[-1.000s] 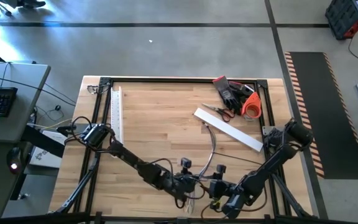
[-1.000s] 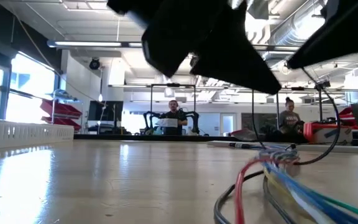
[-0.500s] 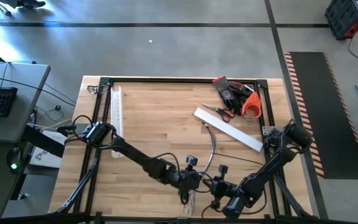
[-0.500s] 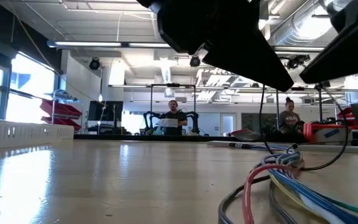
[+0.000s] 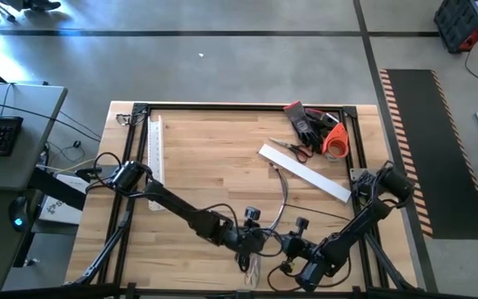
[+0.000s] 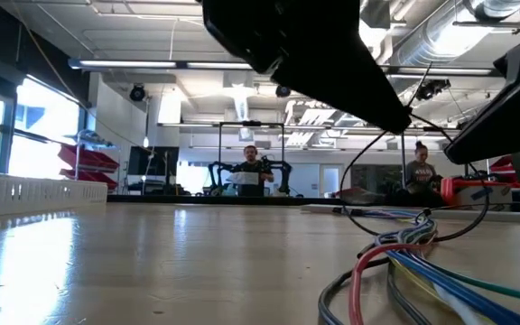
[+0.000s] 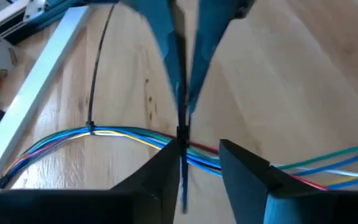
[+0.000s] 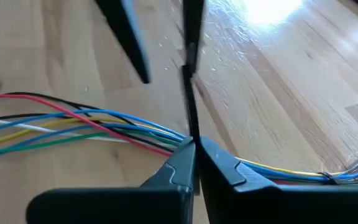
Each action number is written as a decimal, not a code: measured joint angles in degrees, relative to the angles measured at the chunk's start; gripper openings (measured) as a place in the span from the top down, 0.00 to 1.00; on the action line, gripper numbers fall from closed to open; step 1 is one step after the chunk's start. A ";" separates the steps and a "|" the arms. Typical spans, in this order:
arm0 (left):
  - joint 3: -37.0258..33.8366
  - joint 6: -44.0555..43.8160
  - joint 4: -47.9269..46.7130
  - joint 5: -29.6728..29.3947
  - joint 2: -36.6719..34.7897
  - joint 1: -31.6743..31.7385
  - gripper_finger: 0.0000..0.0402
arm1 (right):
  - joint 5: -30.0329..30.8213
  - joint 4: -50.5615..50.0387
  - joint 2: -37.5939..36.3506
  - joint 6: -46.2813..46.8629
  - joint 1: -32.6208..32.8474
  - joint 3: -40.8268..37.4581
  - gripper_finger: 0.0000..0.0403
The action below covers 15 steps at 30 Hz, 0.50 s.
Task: Ziptie cables
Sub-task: Wrap the zip tie on the cable
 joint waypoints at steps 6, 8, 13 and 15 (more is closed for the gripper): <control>-3.21 -0.19 5.34 -5.78 0.02 -0.23 0.76 | 0.36 0.08 0.00 0.07 0.02 0.00 1.00; -4.11 -0.03 7.94 -6.53 0.02 -0.44 0.78 | 0.77 0.08 0.00 0.07 0.02 0.00 1.00; -6.05 0.06 12.41 -6.99 0.02 -0.46 0.82 | 0.75 0.34 0.00 0.11 0.04 0.00 1.00; -6.83 0.98 14.32 -7.84 0.02 -0.48 0.84 | 0.75 0.32 0.00 0.09 0.03 0.00 1.00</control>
